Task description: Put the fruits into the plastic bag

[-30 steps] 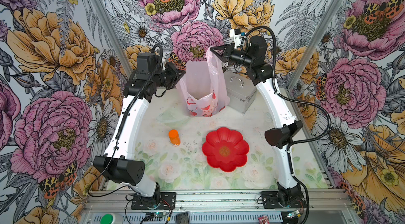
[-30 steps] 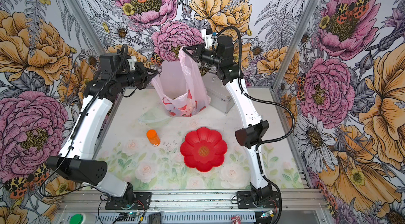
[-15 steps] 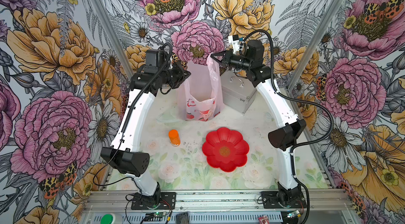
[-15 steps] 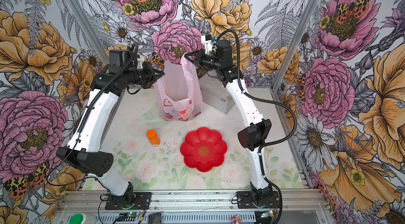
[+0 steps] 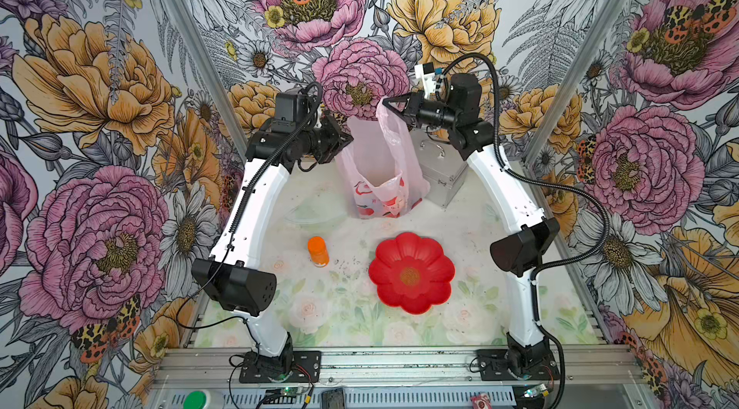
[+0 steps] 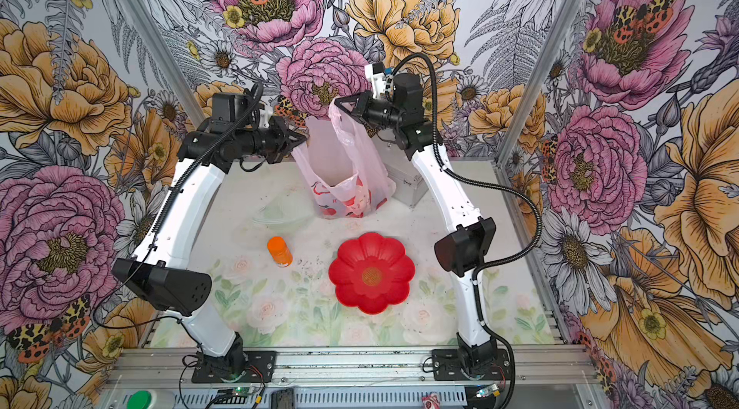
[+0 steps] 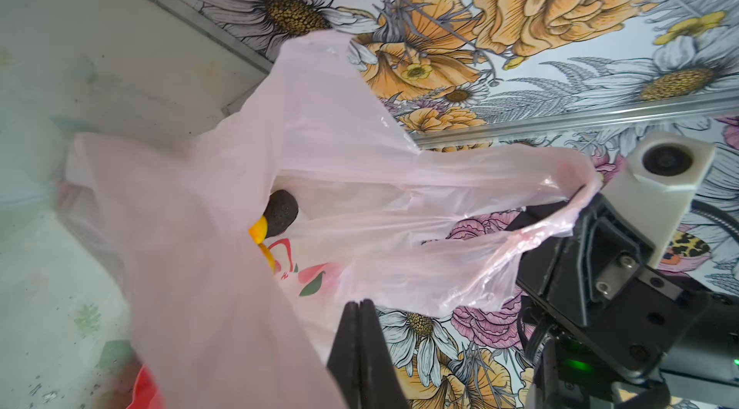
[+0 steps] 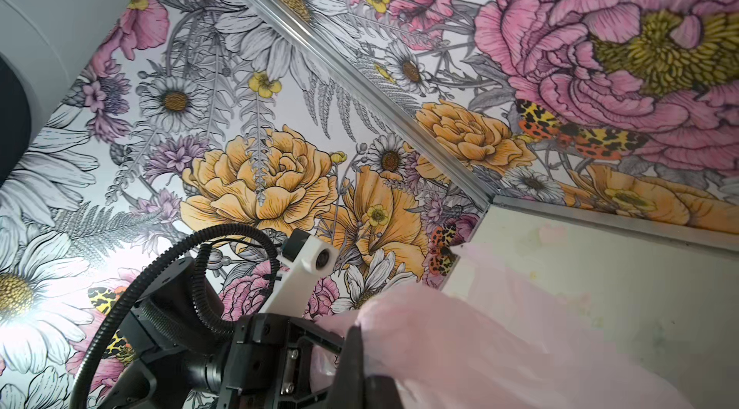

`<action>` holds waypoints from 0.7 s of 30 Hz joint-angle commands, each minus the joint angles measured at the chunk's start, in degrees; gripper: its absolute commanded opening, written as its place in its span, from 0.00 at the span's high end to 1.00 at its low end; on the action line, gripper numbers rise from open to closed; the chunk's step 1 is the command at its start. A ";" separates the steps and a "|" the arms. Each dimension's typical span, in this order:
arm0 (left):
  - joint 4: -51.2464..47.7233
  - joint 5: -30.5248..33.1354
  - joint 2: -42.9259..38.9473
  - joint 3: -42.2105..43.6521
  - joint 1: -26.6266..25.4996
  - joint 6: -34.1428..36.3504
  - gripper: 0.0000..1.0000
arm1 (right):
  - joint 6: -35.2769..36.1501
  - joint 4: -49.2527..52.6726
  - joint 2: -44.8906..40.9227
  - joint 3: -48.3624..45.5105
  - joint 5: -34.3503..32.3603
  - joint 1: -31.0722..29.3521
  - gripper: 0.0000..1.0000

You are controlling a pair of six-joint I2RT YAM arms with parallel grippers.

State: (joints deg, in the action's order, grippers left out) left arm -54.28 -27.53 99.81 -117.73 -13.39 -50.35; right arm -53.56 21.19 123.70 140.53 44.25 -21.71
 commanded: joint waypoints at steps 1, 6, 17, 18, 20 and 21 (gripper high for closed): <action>0.76 -1.69 0.66 2.05 -1.59 1.87 1.00 | 4.23 -0.71 -4.14 -6.57 -0.50 0.27 1.00; 0.76 -1.97 2.93 1.21 -5.55 2.36 1.00 | 6.23 -0.80 -7.54 -15.07 -1.78 0.62 1.00; 0.75 0.53 8.18 -3.35 -14.71 3.11 1.00 | 5.91 -1.32 -9.90 -18.08 -6.15 1.06 1.00; 0.70 0.63 7.88 -2.04 -14.89 3.04 1.00 | 5.90 -1.41 -10.24 -18.81 -6.45 1.15 1.00; 0.75 1.40 6.66 0.29 -15.24 2.82 1.00 | 5.84 -1.57 -11.22 -20.51 -7.03 1.39 1.00; 0.84 1.64 6.27 0.67 -15.44 2.85 1.00 | 5.85 -1.71 -11.66 -21.14 -7.26 1.51 1.00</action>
State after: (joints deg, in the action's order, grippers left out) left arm -53.80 -27.83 108.18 -119.00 -28.80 -48.82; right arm -48.49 20.67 114.85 120.92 39.16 -20.84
